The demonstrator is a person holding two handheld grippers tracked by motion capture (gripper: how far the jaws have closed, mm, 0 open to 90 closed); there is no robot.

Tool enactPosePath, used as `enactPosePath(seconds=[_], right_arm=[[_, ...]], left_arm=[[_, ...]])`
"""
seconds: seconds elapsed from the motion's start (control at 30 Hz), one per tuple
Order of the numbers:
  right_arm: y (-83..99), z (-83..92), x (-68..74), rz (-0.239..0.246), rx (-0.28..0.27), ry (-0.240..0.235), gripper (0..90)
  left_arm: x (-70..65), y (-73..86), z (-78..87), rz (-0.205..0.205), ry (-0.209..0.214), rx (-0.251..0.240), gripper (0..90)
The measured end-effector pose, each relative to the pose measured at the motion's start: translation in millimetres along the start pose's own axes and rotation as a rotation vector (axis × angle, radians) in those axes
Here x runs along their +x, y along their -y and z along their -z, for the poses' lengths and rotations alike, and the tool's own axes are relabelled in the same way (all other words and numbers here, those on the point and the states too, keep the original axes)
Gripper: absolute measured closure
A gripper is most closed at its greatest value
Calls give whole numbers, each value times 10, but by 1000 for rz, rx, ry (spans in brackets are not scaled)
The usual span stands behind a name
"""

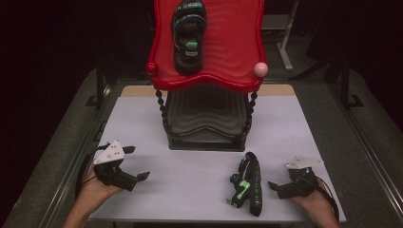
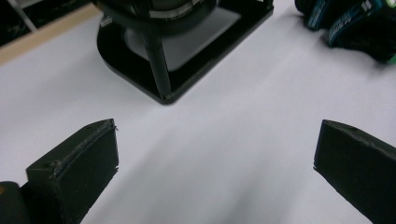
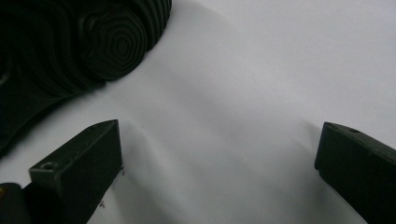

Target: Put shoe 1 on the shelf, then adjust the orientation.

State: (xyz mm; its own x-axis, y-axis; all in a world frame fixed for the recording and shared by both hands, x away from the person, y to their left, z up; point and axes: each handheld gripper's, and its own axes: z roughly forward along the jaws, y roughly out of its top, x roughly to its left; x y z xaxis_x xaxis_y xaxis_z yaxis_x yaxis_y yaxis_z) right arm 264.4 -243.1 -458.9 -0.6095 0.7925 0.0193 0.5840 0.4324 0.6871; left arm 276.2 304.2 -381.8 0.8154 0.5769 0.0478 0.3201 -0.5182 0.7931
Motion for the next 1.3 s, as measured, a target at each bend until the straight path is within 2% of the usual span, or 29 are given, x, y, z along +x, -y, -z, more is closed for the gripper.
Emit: enactPosePath(seconds=[0.2,0.3,0.4,0.53,0.73,0.77,0.9,1.07,1.3], right_arm=[[-7,4,-7,1,3,-6,2],[-11,29,-32,-3,10,-15,2],[-20,87,-54,-10,-6,-10,2],[-38,173,-70,-13,-11,-20,3],[-106,361,-72,-14,-33,-84,223],[-126,399,-61,-15,-42,-99,279],[-209,505,-24,10,-95,-172,581],[-305,608,69,46,-174,-220,889],[-413,571,203,64,-206,-345,898]], left_arm=[[-33,203,-155,23,6,66,0],[-49,296,-251,24,13,119,0],[-61,350,-310,18,13,148,0],[-55,383,-356,37,27,142,0],[-56,501,-444,61,34,161,0],[-69,531,-461,46,26,164,0],[-75,534,-460,46,23,158,0],[-72,534,-462,48,23,158,0],[-74,533,-462,47,23,159,0]])
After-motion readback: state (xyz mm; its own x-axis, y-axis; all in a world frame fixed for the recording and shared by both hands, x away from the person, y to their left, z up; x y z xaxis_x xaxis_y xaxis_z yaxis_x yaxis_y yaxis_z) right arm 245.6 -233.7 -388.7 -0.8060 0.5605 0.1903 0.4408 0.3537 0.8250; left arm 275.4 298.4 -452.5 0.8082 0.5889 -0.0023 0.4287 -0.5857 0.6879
